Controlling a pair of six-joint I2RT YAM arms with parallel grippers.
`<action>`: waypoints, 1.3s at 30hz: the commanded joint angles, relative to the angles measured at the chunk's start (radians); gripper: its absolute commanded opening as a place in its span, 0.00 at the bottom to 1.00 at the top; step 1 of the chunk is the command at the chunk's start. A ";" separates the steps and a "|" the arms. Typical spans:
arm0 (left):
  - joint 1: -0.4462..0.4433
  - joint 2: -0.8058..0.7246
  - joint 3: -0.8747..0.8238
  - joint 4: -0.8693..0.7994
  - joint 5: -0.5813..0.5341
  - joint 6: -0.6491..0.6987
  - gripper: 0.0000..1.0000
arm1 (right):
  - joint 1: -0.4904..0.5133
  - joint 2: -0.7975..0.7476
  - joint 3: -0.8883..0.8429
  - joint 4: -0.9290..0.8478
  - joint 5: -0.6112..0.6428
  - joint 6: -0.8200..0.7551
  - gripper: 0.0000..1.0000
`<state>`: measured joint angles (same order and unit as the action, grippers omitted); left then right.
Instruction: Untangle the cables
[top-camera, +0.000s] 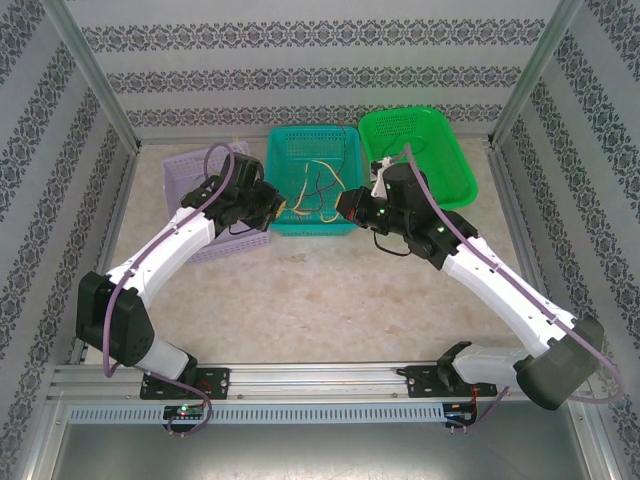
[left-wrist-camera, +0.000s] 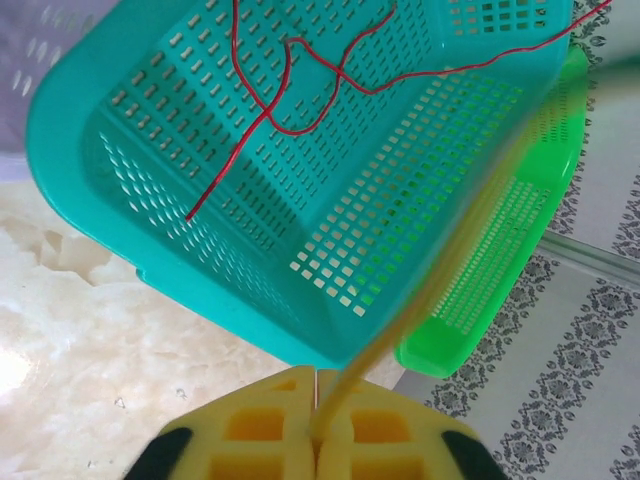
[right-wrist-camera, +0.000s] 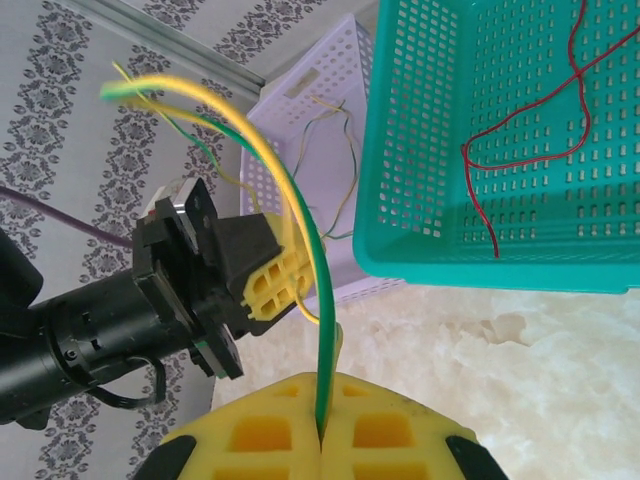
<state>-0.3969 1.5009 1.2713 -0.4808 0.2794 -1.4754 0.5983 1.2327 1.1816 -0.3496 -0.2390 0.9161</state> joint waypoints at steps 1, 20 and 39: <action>0.008 -0.044 -0.040 0.001 -0.019 -0.036 0.00 | -0.006 -0.046 -0.026 0.074 0.069 -0.005 0.00; -0.116 -0.259 -0.195 -0.046 -0.138 -0.041 0.00 | -0.112 0.003 -0.215 0.521 0.275 0.249 0.00; 0.382 -0.075 0.003 -0.476 -0.087 0.696 0.00 | 0.165 0.775 0.453 0.524 0.189 0.233 0.00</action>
<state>-0.0620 1.3647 1.2453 -0.8711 0.1600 -0.9833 0.7444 1.9228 1.5318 0.1768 -0.0463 1.1343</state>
